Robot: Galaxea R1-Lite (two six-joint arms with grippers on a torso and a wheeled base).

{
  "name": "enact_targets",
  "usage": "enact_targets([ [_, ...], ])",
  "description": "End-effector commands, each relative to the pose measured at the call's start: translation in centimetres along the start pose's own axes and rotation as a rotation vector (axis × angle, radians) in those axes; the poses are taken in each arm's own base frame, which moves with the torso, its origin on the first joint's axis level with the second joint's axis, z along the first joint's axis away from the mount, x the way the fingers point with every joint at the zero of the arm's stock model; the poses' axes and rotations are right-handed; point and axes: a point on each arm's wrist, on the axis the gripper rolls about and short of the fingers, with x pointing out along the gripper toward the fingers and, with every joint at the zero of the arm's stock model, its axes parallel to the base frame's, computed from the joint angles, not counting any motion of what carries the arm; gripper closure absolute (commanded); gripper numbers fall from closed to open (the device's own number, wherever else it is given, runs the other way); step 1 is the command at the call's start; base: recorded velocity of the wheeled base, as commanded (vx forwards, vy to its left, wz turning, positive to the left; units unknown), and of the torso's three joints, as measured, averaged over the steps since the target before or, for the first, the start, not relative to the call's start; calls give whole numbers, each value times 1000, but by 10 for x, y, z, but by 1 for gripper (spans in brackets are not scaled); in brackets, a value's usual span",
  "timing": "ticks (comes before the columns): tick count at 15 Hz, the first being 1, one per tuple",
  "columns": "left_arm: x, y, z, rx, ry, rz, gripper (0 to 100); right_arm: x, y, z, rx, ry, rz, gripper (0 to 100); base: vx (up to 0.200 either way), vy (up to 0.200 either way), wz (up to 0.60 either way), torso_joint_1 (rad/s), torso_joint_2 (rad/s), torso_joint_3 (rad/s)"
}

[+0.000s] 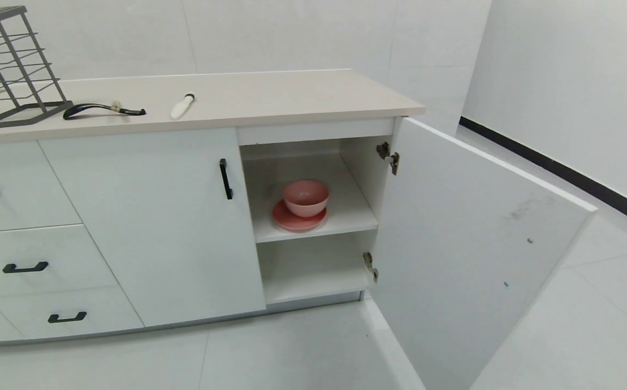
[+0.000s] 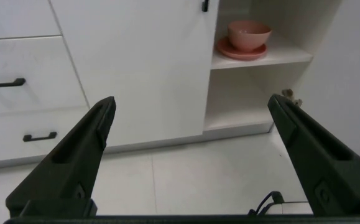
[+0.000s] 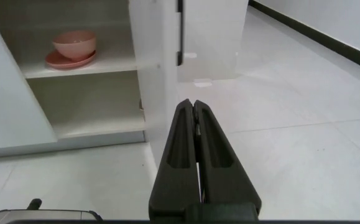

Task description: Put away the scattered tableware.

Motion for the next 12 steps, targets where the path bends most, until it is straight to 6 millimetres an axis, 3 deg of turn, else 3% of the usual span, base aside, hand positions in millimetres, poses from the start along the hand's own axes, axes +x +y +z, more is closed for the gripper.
enact_targets([
  [1, 0, 0, 0, 0, 0, -1, 0, 0, 0, 0, -1, 4, 1, 100, 0, -200, 0, 2, 2, 7],
  [5, 0, 0, 0, 0, 0, 1, 0, 0, 0, 0, -1, 2, 1, 100, 0, -200, 0, 2, 2, 1],
  [7, 0, 0, 0, -3, -2, -1, 0, 0, 0, 1, -10, -10, 0, 100, 0, 0, 0, 0, 0, 0],
  [9, 0, 0, 0, -3, -2, -1, 0, -13, 1, 52, -13, -272, -12, 100, 0, 0, 0, 0, 0, 0],
  [10, 0, 0, 0, -2, -2, -1, 0, -10, 2, 73, -20, -247, 0, 100, 0, 0, 0, 0, 0, 0],
  [12, 0, 0, 0, -3, -2, -1, 0, 14, 2, 91, -22, -122, 102, 100, 0, 0, 0, 0, 0, 0],
])
